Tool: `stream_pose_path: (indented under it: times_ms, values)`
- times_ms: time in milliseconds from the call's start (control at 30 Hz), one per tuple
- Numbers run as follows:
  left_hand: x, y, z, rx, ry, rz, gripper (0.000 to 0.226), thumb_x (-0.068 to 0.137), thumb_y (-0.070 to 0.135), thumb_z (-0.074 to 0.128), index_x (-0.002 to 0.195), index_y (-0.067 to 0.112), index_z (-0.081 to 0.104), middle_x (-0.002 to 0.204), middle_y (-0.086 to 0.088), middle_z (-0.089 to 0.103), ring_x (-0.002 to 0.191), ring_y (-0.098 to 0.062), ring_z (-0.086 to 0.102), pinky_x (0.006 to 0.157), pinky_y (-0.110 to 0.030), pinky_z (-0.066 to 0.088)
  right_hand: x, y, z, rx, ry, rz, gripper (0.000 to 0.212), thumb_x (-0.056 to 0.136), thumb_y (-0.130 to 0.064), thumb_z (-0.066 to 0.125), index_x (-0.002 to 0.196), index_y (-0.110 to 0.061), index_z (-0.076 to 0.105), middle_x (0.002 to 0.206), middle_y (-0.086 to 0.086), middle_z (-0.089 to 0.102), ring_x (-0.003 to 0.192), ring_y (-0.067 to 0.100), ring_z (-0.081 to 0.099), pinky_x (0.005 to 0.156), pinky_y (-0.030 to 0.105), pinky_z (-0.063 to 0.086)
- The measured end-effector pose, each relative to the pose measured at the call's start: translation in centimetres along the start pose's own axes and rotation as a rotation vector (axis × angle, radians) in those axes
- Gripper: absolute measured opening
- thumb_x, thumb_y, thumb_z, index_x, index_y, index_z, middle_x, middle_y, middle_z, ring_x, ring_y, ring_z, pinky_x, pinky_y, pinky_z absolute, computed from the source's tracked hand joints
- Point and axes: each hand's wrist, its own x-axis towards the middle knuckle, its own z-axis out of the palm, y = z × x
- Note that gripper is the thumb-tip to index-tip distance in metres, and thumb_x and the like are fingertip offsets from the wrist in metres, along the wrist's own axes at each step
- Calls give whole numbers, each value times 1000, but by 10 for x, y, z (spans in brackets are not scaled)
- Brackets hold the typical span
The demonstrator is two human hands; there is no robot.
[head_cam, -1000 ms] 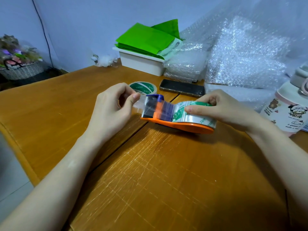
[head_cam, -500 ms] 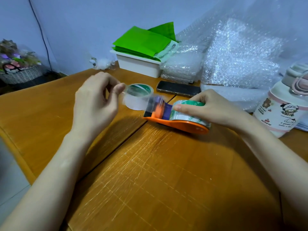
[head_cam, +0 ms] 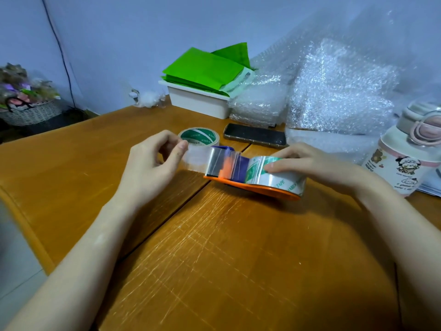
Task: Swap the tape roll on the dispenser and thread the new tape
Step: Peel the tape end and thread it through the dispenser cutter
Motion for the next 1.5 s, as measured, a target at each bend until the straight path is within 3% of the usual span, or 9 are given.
stream_pose_path:
  times_ms: [233, 400, 533, 700, 833, 933, 1133, 1400, 1500]
  values:
    - [1, 0, 2, -94, -23, 29, 17, 93, 29, 56, 86, 14, 60, 97, 8, 58, 89, -2, 54, 64, -12, 43, -4, -2, -7, 47, -124, -58, 28, 77, -35, 59, 94, -20, 74, 83, -3, 76, 69, 4, 66, 57, 10, 44]
    - [-1, 2, 1, -159, -19, -12, 14, 94, 27, 54, 86, 17, 59, 83, 7, 65, 79, -8, 59, 64, -34, 49, -4, 0, -8, 55, -108, -64, 27, 78, -36, 61, 91, -17, 75, 84, 7, 76, 69, 17, 68, 56, 14, 46]
    - [-2, 5, 0, -138, 19, -14, 12, 94, 26, 55, 84, 19, 58, 76, 5, 63, 76, -10, 57, 61, -32, 45, 0, 2, -4, 9, 1, -91, 32, 77, -46, 67, 79, -15, 74, 69, 6, 73, 59, 17, 63, 52, 22, 45]
    - [-1, 4, -1, -116, 27, -28, 12, 94, 25, 55, 83, 20, 57, 74, 7, 61, 75, -6, 55, 59, -24, 42, 1, 2, 0, -37, 88, -96, 37, 74, -53, 63, 77, -18, 75, 63, -2, 71, 54, 7, 62, 47, 12, 41]
    - [-1, 1, -1, -97, 34, -34, 12, 94, 26, 55, 84, 19, 58, 77, 4, 62, 77, -7, 55, 57, -19, 41, 3, 1, 0, 66, 136, -55, 26, 84, -33, 60, 65, -20, 72, 53, -9, 65, 49, 0, 55, 43, 10, 37]
    - [-1, 2, -3, -100, 44, -35, 13, 94, 26, 56, 84, 18, 59, 77, 5, 62, 77, -8, 55, 57, -18, 41, 1, 1, 0, 48, 70, -97, 21, 81, -36, 60, 75, -21, 73, 57, -10, 68, 51, -1, 58, 46, 9, 38]
    - [-1, 5, -6, -87, 80, -14, 14, 93, 24, 56, 83, 16, 59, 75, 3, 63, 75, -11, 55, 56, -12, 40, 2, 6, 4, 39, 107, -131, 26, 80, -45, 59, 70, -25, 72, 63, -3, 68, 59, 9, 59, 52, 19, 38]
    - [0, 7, -9, -86, 157, 0, 16, 93, 22, 57, 80, 13, 59, 74, 0, 62, 75, -20, 58, 60, -29, 43, 4, 5, 9, 25, 180, -109, 29, 74, -46, 63, 56, -24, 69, 46, -10, 58, 43, 2, 47, 44, 12, 31]
    - [-1, 7, -8, -90, 166, 6, 16, 93, 22, 58, 80, 12, 59, 74, -5, 62, 74, -24, 58, 59, -33, 43, 4, 5, 10, 10, 206, -85, 36, 70, -51, 63, 64, -16, 72, 53, -1, 64, 48, 6, 53, 46, 12, 34]
